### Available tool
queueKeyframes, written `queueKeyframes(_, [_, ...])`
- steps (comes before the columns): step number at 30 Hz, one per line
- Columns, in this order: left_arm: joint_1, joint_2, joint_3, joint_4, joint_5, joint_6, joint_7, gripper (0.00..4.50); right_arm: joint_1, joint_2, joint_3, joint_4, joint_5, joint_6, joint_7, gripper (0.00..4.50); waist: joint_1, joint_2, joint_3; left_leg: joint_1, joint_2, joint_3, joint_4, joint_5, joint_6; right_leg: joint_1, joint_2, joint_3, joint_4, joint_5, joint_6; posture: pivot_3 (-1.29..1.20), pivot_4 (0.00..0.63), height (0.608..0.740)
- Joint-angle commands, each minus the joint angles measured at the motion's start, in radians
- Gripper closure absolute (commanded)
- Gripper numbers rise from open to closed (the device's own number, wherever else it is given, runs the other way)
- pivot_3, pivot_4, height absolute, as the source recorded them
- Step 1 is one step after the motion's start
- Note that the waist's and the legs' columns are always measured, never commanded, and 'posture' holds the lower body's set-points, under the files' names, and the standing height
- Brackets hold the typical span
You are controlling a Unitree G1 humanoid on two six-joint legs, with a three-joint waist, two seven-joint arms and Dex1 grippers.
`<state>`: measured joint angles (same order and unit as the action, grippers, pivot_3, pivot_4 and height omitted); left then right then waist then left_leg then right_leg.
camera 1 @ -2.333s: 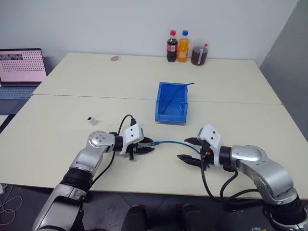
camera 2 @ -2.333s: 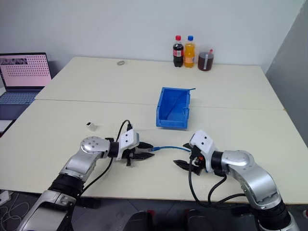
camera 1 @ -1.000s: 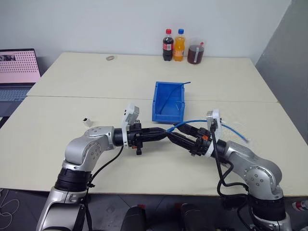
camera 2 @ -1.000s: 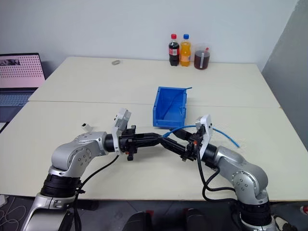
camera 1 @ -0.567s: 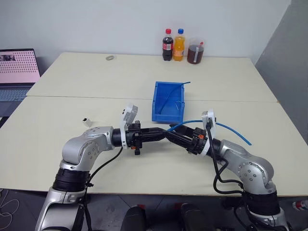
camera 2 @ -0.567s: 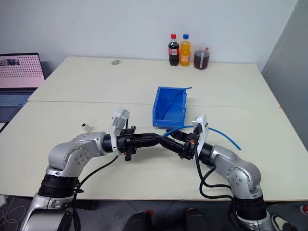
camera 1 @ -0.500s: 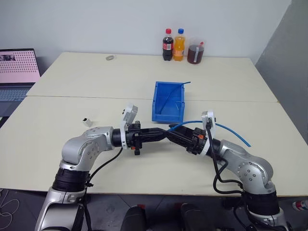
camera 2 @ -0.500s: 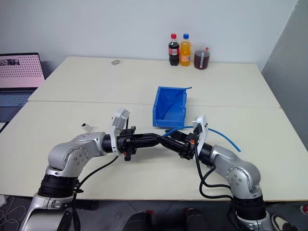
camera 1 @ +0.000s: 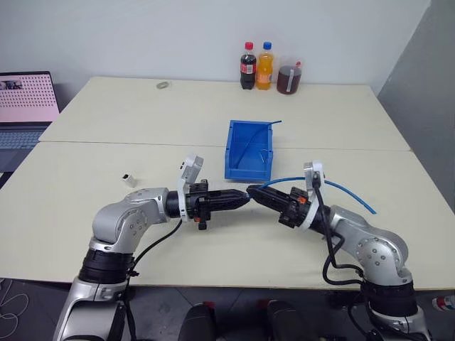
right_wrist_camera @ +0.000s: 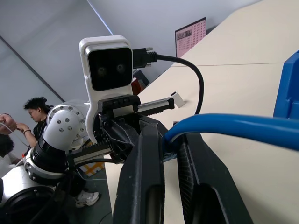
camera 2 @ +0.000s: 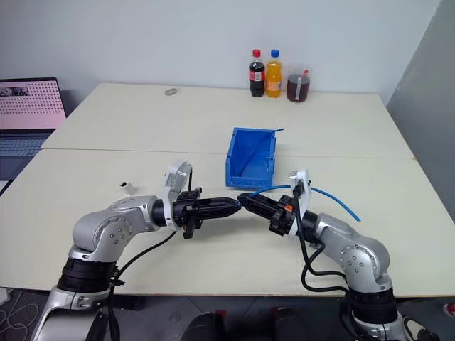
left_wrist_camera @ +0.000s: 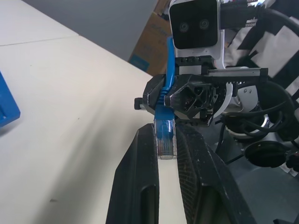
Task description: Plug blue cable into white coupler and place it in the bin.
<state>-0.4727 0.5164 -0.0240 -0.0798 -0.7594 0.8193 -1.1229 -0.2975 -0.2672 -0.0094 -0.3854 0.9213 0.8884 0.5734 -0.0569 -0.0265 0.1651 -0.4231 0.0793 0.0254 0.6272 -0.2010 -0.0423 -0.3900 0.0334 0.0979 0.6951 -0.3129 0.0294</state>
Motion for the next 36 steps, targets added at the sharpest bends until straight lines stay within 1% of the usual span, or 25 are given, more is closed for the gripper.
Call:
queueKeyframes(1, [-0.036,-0.021,0.061,0.023,-0.014,-0.045,0.023,4.24,-0.011,-0.007,0.044,-0.049,0.046,0.024,0.041,4.40,0.000,0.000,0.000,0.000,0.000,0.000,0.000,0.000,0.000,0.000,0.000,0.000,0.000,0.000,0.000,0.00,0.150,0.740])
queueKeyframes(4, [-0.043,-0.021,0.050,0.046,0.017,-0.062,0.037,4.24,-0.014,-0.012,0.049,-0.047,0.042,0.023,0.044,4.40,0.000,0.000,0.000,0.000,0.000,0.000,0.000,0.000,0.000,0.000,0.000,0.000,0.000,0.000,0.000,0.00,0.150,0.740])
queueKeyframes(5, [-0.040,-0.016,0.036,0.048,0.047,-0.093,0.037,4.24,-0.015,-0.014,0.050,-0.046,0.039,0.022,0.045,4.40,0.000,0.000,0.000,0.000,0.000,0.000,0.000,0.000,0.000,0.000,0.000,0.000,0.000,0.000,0.000,0.00,0.150,0.740])
queueKeyframes(7, [-0.033,-0.022,0.038,0.052,0.070,-0.117,0.064,3.54,-0.017,-0.017,0.053,-0.044,0.032,0.017,0.044,4.40,0.000,0.000,0.000,0.000,0.000,0.000,0.000,0.000,0.000,0.000,0.000,0.000,-0.001,0.000,0.000,0.00,0.150,0.740])
queueKeyframes(8, [-0.027,-0.018,0.033,0.055,0.088,-0.138,0.066,3.41,-0.017,-0.019,0.054,-0.044,0.030,0.015,0.044,4.40,0.000,0.000,0.000,0.000,0.000,0.000,0.000,0.000,0.000,0.000,0.000,0.000,-0.001,0.000,0.000,0.00,0.150,0.740])
queueKeyframes(12, [0.000,-0.013,0.040,0.051,0.108,-0.171,0.072,2.60,-0.016,-0.024,0.056,-0.039,0.019,0.004,0.043,4.41,0.000,0.000,0.000,-0.001,0.000,0.000,-0.001,0.000,0.000,0.000,0.000,0.000,-0.002,0.000,0.000,0.00,0.150,0.740])
queueKeyframes(13, [0.013,-0.010,0.044,0.038,0.111,-0.178,0.077,2.46,-0.016,-0.025,0.057,-0.037,0.015,0.001,0.043,4.42,0.000,0.000,0.000,-0.001,0.000,0.000,-0.001,0.000,0.000,0.000,0.000,0.000,-0.002,0.000,0.000,0.00,0.150,0.740])
queueKeyframes(17, [0.069,0.024,0.049,-0.030,0.112,-0.188,0.078,1.64,-0.017,-0.031,0.061,-0.028,0.001,-0.013,0.046,4.42,-0.002,0.000,0.001,-0.002,0.001,0.000,-0.002,0.000,0.000,-0.001,0.000,0.000,-0.004,0.000,0.000,0.00,0.150,0.740])
queueKeyframes(18, [0.087,0.039,0.055,-0.052,0.107,-0.185,0.076,1.46,-0.018,-0.033,0.062,-0.025,-0.003,-0.017,0.047,4.42,-0.001,0.000,0.001,-0.002,0.001,0.000,-0.002,0.000,0.000,-0.001,0.000,0.000,-0.004,0.000,0.000,0.00,0.150,0.740])
queueKeyframes(19, [0.106,0.055,0.065,-0.076,0.099,-0.178,0.077,1.18,-0.019,-0.035,0.063,-0.022,-0.007,-0.021,0.049,4.42,0.000,0.000,0.001,-0.002,0.001,0.000,-0.002,0.000,0.000,-0.001,0.000,0.000,-0.004,0.000,0.000,0.00,0.150,0.740])
queueKeyframes(25, [0.222,0.145,0.122,-0.171,0.070,-0.148,0.075,0.05,-0.028,-0.036,0.060,-0.003,-0.023,-0.040,0.056,4.42,-0.002,0.000,0.002,-0.003,0.001,0.000,-0.003,0.000,0.000,-0.001,-0.001,0.000,-0.006,0.000,0.000,0.00,0.150,0.740])
queueKeyframes(30, [0.305,0.167,0.169,-0.217,0.051,-0.135,0.104,0.00,-0.037,-0.035,0.056,0.014,-0.036,-0.057,0.058,4.43,0.000,-0.001,0.002,-0.003,0.001,0.000,-0.003,0.000,0.000,-0.001,-0.002,-0.001,-0.007,0.000,0.000,0.00,0.150,0.740])
queueKeyframes(35, [0.347,0.147,0.181,-0.247,0.065,-0.149,0.166,0.00,-0.044,-0.039,0.056,0.023,-0.043,-0.069,0.057,4.43,0.000,-0.001,0.003,-0.003,0.001,0.000,-0.003,0.000,0.000,-0.001,-0.002,-0.001,-0.008,0.000,0.000,0.00,0.150,0.740])
queueKeyframes(36, [0.363,0.130,0.179,-0.256,0.080,-0.159,0.203,0.00,-0.043,-0.041,0.055,0.024,-0.046,-0.072,0.057,4.43,0.000,-0.001,0.003,-0.003,0.001,0.000,-0.003,0.000,0.000,-0.001,-0.002,-0.001,-0.008,0.000,0.000,0.00,0.150,0.740])
